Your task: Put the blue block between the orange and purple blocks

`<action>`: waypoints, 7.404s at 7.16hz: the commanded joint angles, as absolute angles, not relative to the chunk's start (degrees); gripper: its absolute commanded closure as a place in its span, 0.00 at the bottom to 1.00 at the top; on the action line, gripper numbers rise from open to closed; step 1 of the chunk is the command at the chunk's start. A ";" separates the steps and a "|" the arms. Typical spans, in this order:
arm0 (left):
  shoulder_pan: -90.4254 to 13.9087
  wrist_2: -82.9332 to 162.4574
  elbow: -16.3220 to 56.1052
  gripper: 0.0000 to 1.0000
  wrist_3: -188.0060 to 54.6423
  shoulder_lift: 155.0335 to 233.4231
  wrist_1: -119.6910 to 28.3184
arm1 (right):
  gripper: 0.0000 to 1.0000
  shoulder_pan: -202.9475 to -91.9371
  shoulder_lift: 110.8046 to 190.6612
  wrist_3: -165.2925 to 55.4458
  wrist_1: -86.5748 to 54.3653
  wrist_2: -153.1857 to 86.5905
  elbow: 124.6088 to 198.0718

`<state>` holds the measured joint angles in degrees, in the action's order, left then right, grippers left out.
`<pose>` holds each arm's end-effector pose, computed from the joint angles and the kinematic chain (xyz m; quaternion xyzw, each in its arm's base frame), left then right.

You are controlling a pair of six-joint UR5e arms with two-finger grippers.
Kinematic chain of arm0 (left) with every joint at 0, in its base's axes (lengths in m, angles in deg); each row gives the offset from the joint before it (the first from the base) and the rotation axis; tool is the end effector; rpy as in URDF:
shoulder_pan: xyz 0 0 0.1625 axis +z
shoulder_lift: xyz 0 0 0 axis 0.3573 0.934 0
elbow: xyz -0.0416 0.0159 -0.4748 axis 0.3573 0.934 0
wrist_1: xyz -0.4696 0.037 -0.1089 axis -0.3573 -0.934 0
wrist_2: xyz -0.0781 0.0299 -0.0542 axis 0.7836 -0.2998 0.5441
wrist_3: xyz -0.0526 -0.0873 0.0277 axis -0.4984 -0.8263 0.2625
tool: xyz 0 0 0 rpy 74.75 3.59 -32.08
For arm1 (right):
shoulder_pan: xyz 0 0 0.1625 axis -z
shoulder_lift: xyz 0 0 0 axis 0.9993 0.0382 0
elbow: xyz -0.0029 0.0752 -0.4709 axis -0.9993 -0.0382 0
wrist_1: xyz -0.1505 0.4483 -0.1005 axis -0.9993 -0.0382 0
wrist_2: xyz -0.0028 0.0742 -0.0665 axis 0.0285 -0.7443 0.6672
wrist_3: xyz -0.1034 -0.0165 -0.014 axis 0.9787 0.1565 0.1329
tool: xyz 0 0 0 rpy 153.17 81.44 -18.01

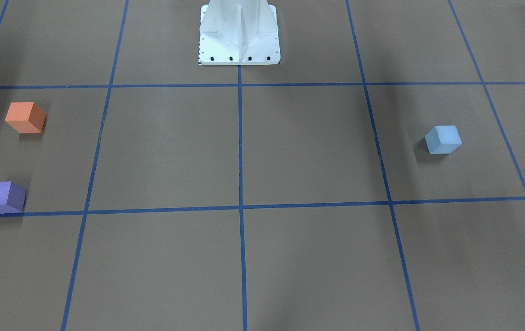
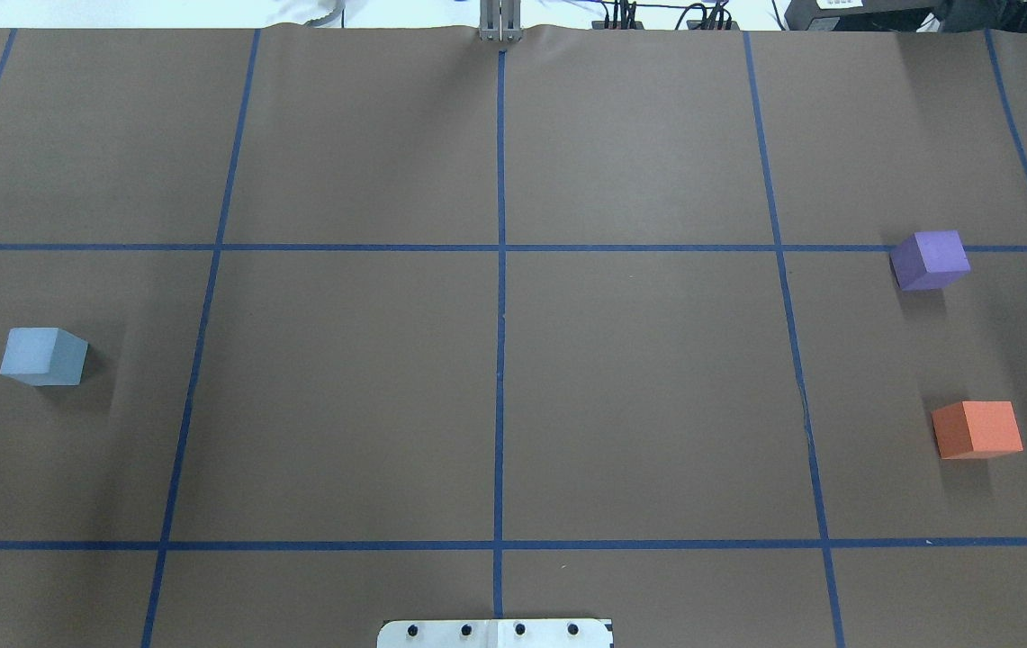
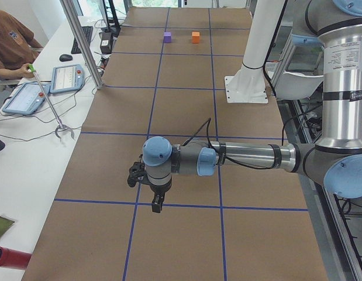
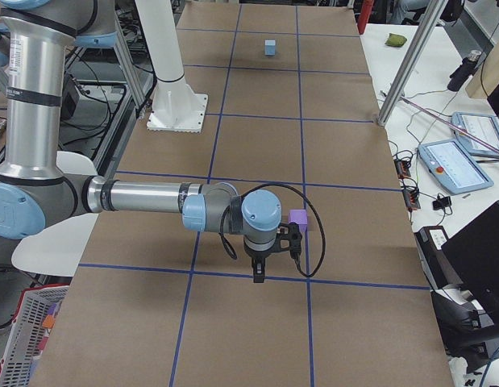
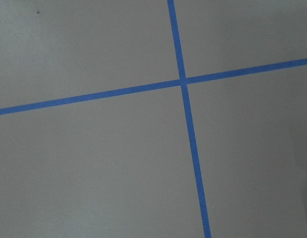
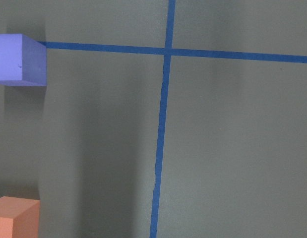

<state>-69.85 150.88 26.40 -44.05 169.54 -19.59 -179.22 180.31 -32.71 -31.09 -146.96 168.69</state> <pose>-0.0688 -0.5241 0.6912 0.0483 0.3609 0.0660 0.9290 0.0683 -0.4839 0.6999 0.0178 -0.3959 -0.0315 0.9176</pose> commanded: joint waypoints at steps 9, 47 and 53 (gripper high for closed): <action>-55.86 154.91 41.60 0.00 -72.59 169.63 -25.00 | 0.00 -179.22 180.07 -32.80 -30.94 -146.33 172.23; -11.83 134.47 5.55 0.00 -119.27 230.80 -26.26 | 0.01 -168.43 175.60 -65.97 -25.75 -151.17 188.29; -28.96 141.89 27.15 0.00 -101.12 202.81 -23.01 | 0.00 -130.00 128.03 -96.76 -60.60 -125.15 186.24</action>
<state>-25.76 141.71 23.56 -106.03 208.55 -23.12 -139.89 140.54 -94.33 -49.64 -135.23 188.97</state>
